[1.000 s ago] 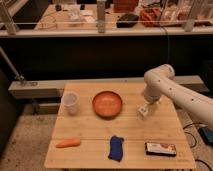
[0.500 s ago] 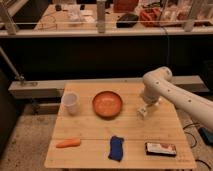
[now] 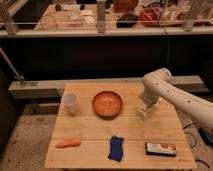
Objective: Place the bottle in the ceramic bowl
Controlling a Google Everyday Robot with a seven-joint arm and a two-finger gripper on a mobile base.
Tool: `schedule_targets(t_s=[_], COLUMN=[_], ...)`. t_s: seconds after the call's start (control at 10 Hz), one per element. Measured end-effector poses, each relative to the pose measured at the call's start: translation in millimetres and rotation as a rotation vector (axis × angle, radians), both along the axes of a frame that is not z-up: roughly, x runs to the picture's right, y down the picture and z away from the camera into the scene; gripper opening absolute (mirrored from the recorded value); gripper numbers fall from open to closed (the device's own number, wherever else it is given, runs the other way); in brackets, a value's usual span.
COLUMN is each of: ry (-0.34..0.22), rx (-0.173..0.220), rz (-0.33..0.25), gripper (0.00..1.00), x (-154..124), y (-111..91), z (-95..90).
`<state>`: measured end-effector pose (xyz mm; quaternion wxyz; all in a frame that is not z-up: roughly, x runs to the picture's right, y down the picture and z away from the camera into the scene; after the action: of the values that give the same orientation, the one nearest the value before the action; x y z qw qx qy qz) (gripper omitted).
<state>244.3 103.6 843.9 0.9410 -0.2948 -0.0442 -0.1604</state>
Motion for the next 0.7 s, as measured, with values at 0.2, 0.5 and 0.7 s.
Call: schedule_targets(t_s=[0.2, 0.5, 0.7], ry=[-0.013, -0.030, -0.035], rx=[-0.008, -0.021, -0.028], rz=[-0.008, -0.022, -0.023], gripper=[0.80, 0.80, 0.80], x=[-0.9, -2.8, -3.2], y=[3.7, 6.6, 9.2], z=[3.8, 7.8, 11.0])
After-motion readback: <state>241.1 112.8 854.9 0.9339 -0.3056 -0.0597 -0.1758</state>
